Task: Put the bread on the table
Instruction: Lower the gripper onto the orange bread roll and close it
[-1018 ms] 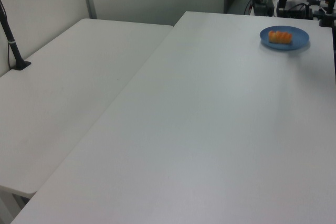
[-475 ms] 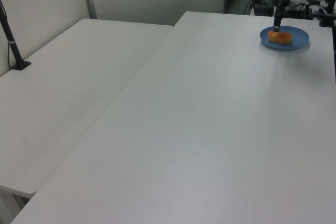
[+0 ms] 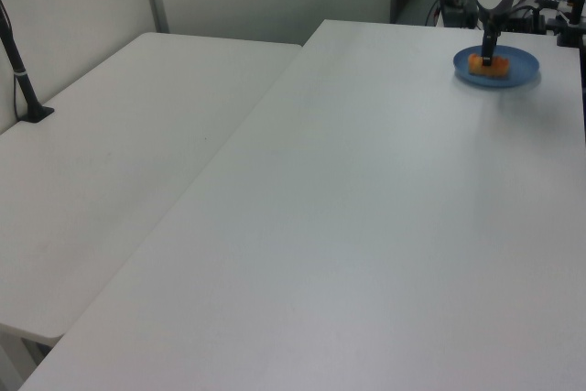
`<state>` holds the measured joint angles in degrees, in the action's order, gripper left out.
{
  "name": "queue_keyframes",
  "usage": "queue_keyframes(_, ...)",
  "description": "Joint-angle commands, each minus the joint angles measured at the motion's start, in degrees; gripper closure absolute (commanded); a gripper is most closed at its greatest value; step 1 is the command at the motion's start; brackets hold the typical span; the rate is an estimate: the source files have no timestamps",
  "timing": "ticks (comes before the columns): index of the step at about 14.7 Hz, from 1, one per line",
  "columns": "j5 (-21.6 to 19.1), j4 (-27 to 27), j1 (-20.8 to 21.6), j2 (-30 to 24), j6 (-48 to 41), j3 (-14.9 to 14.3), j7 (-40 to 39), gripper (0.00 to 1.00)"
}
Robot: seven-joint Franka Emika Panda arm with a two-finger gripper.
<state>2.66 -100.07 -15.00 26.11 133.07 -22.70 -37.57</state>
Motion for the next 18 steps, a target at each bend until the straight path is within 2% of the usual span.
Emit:
queue_keyframes(1,-0.99,-1.88,0.32,0.08,2.81,-0.42,-0.57,0.39)
queue_keyframes(2,-0.99,-1.88,0.32,0.09,2.81,-0.42,-0.74,0.49)
queue_keyframes(6,-0.99,-1.88,0.32,0.09,2.46,-0.42,-1.27,0.97)
queue_keyframes(7,-0.91,-1.88,0.32,0.00,2.19,-0.42,-1.71,1.00)
queue_keyframes(12,-0.82,-1.62,0.32,-2.28,-1.40,-0.51,-3.47,1.00)
queue_keyframes(16,-0.90,-1.36,2.33,-8.51,-9.04,-0.42,-2.86,1.00)
queue_keyframes(18,-1.08,-1.18,6.01,-15.52,-17.27,-0.24,-2.42,1.00)
